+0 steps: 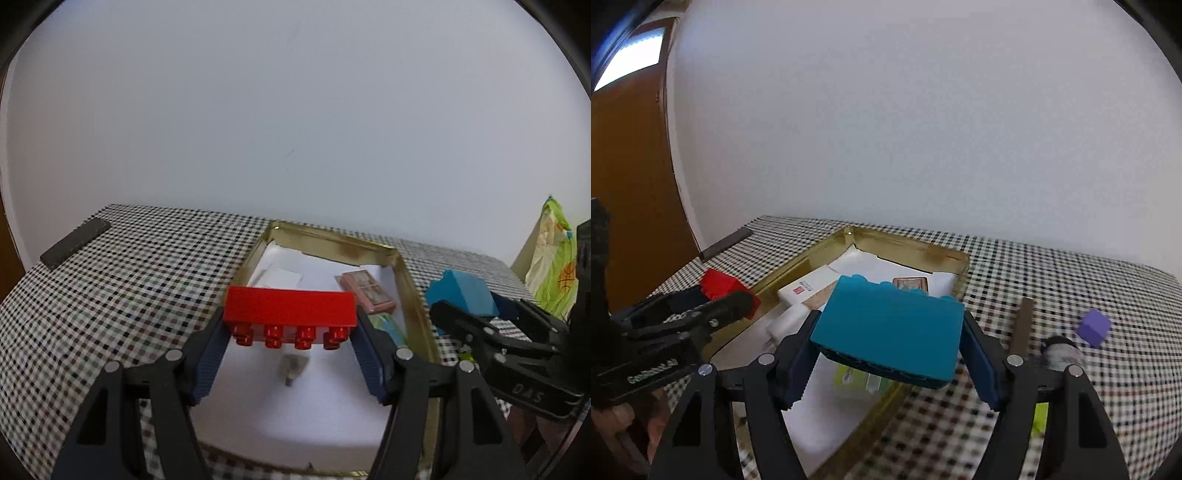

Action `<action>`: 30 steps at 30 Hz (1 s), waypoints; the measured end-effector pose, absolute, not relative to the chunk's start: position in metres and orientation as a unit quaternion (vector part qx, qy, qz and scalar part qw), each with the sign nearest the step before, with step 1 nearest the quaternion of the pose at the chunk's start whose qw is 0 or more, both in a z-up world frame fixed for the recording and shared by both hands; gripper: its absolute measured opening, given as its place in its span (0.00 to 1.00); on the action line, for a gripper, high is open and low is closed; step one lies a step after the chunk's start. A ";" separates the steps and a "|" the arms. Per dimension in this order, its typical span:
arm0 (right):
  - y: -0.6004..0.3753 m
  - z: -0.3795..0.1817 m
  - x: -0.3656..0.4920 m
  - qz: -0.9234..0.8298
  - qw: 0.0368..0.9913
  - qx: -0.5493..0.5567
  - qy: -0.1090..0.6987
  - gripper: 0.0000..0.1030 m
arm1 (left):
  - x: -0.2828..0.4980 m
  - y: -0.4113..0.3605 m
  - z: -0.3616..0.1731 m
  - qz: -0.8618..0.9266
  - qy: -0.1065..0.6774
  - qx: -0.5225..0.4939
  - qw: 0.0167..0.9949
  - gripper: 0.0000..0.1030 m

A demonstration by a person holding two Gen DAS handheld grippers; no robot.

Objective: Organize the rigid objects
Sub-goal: 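Carry the red and blue blocks with both tools over the gold tray, then lower both blocks into the tray and open both tools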

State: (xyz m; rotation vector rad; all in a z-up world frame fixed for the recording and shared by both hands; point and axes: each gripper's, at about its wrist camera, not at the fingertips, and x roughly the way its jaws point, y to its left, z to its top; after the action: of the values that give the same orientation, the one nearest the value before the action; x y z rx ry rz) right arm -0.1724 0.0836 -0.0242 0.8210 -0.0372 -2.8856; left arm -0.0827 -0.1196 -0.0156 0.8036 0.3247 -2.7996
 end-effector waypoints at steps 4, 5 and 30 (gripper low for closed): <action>0.078 -0.031 -0.198 -0.955 0.071 0.289 -0.006 0.71 | -0.096 -0.125 -0.015 -0.946 0.103 0.290 0.105 0.63; 0.078 -0.032 -0.201 -0.954 0.073 0.291 -0.004 0.71 | -0.100 -0.126 -0.015 -0.944 0.098 0.295 0.107 0.63; 0.065 -0.049 -0.212 -0.945 0.091 0.315 0.007 0.80 | -0.114 -0.128 -0.017 -0.934 0.095 0.318 0.133 0.78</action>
State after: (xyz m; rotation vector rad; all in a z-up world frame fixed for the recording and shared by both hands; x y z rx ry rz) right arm -0.2118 0.0649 -0.0493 0.9372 0.0213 -2.8068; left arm -0.1141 -0.1279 -0.0167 0.9222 0.2747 -2.7088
